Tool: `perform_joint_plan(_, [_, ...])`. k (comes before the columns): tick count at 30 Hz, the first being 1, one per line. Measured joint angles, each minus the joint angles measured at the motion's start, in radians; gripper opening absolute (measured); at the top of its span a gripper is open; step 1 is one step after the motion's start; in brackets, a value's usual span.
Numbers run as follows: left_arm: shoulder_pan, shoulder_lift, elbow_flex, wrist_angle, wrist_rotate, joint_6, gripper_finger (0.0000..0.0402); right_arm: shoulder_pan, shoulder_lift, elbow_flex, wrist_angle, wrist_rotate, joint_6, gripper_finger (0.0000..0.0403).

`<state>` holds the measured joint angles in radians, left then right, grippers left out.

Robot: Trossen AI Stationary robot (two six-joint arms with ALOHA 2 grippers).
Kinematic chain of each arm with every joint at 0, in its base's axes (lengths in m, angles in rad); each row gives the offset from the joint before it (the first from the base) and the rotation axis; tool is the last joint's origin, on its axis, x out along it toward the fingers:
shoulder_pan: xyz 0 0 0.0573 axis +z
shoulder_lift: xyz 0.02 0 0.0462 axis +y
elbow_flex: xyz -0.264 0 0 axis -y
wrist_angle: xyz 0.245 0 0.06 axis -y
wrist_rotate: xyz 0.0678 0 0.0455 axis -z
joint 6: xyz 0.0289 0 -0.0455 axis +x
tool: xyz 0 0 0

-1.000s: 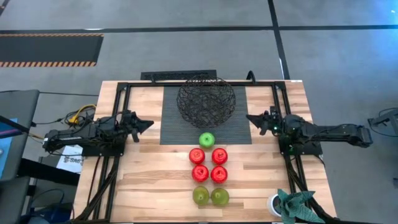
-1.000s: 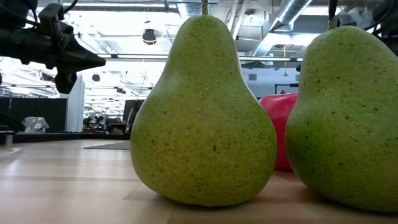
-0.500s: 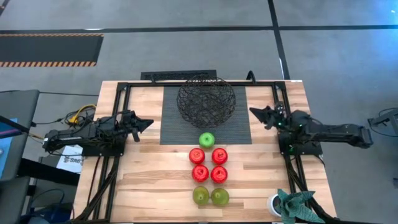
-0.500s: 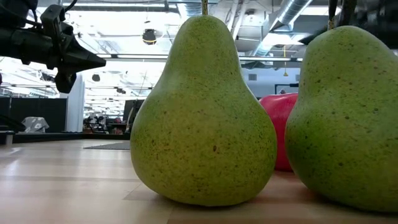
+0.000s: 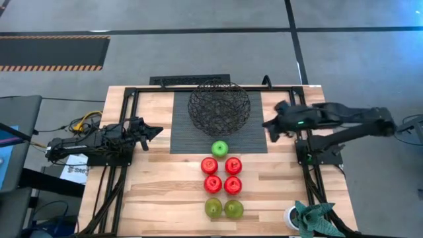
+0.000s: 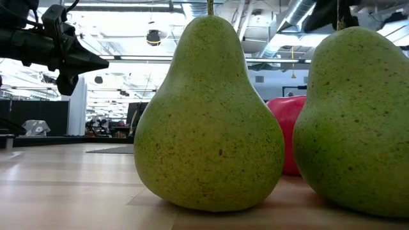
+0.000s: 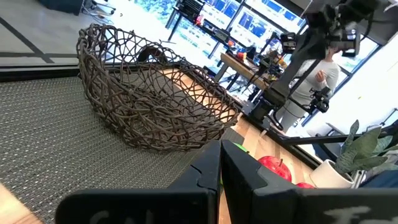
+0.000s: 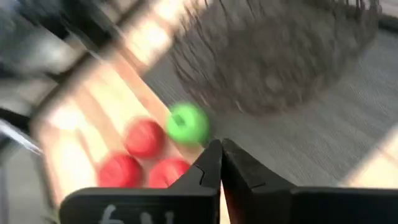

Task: Build produce basket
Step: Put the red apple into the black basket

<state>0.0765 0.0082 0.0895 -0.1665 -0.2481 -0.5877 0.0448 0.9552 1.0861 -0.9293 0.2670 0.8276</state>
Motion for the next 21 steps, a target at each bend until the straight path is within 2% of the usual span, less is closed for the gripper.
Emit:
perform_joint_plan(4, [0.0,0.0,0.0,0.0,0.0,0.004,0.0,0.039,0.204,0.148,-0.226,-0.042,0.121,0.0056])
perform_joint_plan(6, [0.0,0.0,0.0,0.0,0.0,0.007,0.0,0.066,0.293,0.188,-0.279,-0.081,0.169,0.0067])
perform_joint_plan(13, [0.0,0.0,0.0,0.0,0.001,0.008,0.0,0.158,0.503,0.279,-0.246,-0.111,0.281,0.0101])
perform_joint_plan(17, [0.0,0.0,0.0,-0.001,0.009,0.008,0.0,0.166,0.585,0.315,-0.21,-0.117,0.342,0.0123])
perform_joint_plan(21, [0.0,0.0,0.0,-0.001,0.047,0.008,0.0,0.169,0.666,0.32,-0.118,-0.182,0.35,0.0148])
